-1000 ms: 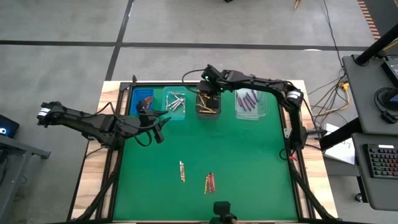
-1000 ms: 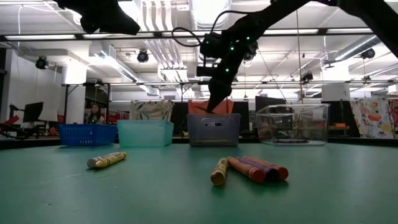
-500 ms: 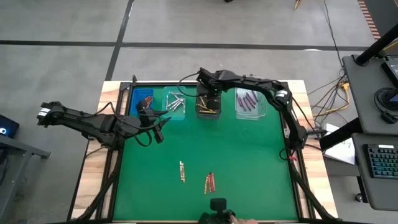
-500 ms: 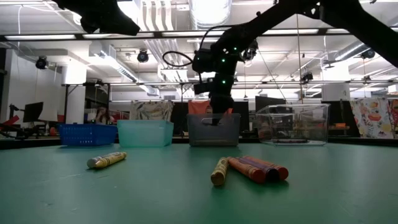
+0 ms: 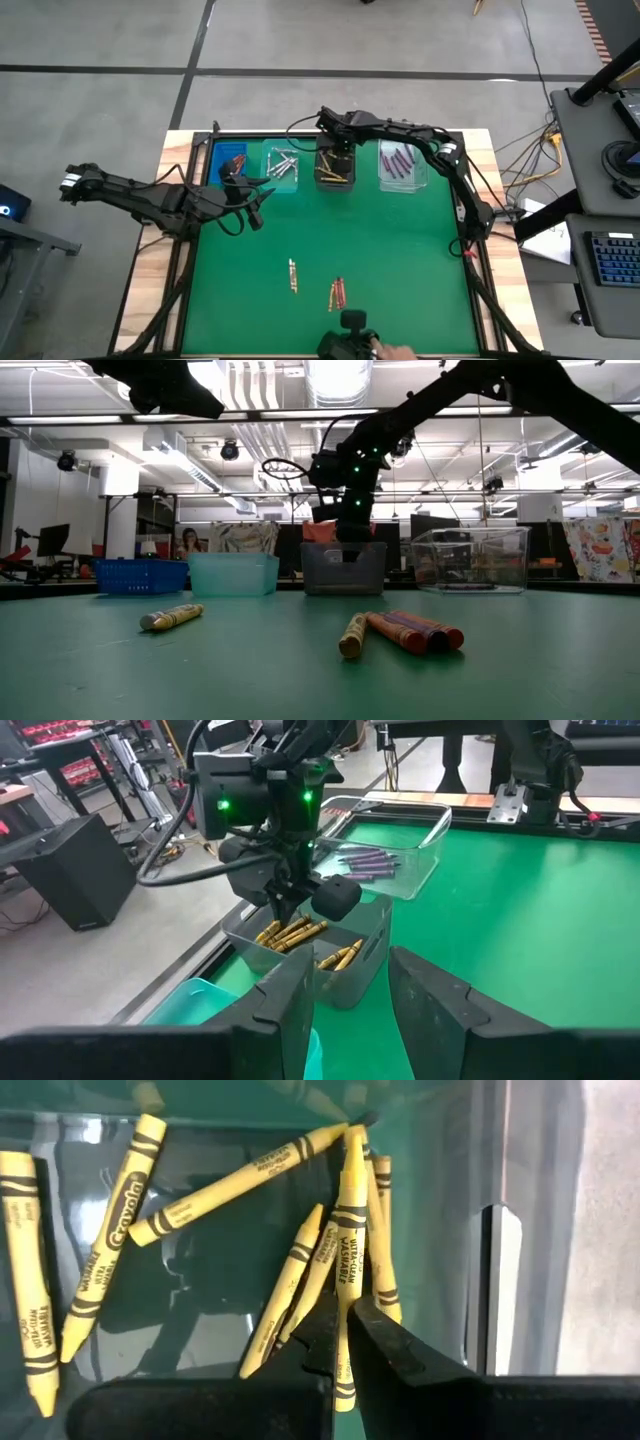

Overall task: Sort crayons
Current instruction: Put the yellow crayon into the black bin

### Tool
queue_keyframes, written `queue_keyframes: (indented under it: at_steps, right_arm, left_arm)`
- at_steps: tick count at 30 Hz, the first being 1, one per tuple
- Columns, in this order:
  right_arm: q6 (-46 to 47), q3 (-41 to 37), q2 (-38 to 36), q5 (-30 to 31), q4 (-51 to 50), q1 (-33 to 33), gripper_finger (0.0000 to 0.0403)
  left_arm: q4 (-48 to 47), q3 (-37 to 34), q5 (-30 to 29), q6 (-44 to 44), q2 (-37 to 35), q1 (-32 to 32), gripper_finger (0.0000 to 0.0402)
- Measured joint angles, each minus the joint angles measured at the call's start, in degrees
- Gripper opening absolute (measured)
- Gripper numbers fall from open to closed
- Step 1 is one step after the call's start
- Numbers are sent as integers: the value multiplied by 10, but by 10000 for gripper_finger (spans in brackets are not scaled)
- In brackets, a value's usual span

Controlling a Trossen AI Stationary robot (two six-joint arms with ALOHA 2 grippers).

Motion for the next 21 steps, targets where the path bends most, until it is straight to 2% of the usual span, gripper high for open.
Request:
queue_keyframes:
  at_steps: [21]
  right_arm:
    - [-12,-4,0,-1,50,-11,12]
  left_arm:
    - [-1,0,-1,0,0,0,113]
